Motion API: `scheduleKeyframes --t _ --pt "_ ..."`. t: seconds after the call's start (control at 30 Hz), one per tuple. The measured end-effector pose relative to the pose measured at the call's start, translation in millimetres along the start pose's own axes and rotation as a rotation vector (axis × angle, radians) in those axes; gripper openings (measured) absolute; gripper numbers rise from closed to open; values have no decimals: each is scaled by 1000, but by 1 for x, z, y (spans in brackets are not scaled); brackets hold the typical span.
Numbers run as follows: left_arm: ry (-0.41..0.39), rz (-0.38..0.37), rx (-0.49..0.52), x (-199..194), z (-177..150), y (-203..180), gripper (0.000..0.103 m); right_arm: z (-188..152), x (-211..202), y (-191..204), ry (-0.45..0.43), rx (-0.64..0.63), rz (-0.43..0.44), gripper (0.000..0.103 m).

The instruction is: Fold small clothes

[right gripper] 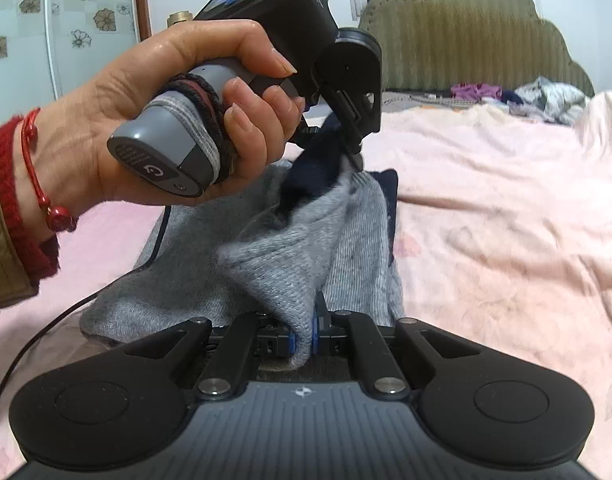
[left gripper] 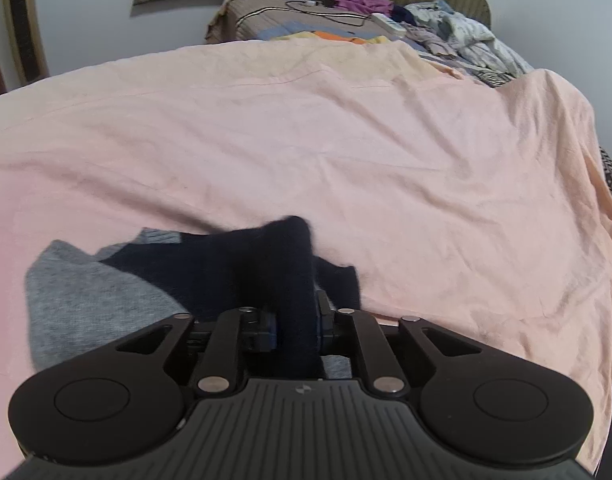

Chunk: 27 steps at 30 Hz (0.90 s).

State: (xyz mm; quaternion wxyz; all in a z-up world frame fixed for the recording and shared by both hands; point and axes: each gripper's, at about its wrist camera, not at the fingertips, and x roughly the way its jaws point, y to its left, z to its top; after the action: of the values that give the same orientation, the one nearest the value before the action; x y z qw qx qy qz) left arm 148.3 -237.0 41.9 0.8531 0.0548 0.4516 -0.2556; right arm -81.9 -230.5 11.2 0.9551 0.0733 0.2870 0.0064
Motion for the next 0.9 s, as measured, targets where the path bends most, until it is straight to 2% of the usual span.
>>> scheduleKeyframes --t 0.03,0.07,0.1,0.13,0.17,0.23,0.4,0.43,0.5,0.57,0.73,0.9 --pt "-8 -4 6 0 -1 -2 28 0 1 -2 7 12 6 7" --pt "-15 -8 13 0 -1 -3 48 0 1 -4 15 24 12 8" --pt "-28 -5 16 -1 -1 -4 61 -1 1 -5 22 36 18 8" --pt "-51 3 17 -3 -2 -5 84 0 2 -8 28 48 23 8" --pt "-80 14 19 -7 -3 -5 94 0 2 -10 34 60 29 9" --pt "-133 45 46 -15 -4 -8 94 0 3 -14 42 85 40 10" --pt "-164 129 125 -23 -13 -11 95 1 3 -18 55 113 56 12" --pt "-171 140 131 -23 -16 -10 96 1 3 -17 55 107 50 17" --pt "-195 170 150 -27 -21 -10 98 2 2 -15 54 84 25 33" --pt "-219 199 173 -31 -27 -10 99 1 0 -12 44 61 16 66" --pt "-235 224 200 -39 -37 -8 100 2 -2 -10 41 54 26 68" --pt "-238 238 204 -46 -47 0 100 4 -2 -20 52 126 63 68"
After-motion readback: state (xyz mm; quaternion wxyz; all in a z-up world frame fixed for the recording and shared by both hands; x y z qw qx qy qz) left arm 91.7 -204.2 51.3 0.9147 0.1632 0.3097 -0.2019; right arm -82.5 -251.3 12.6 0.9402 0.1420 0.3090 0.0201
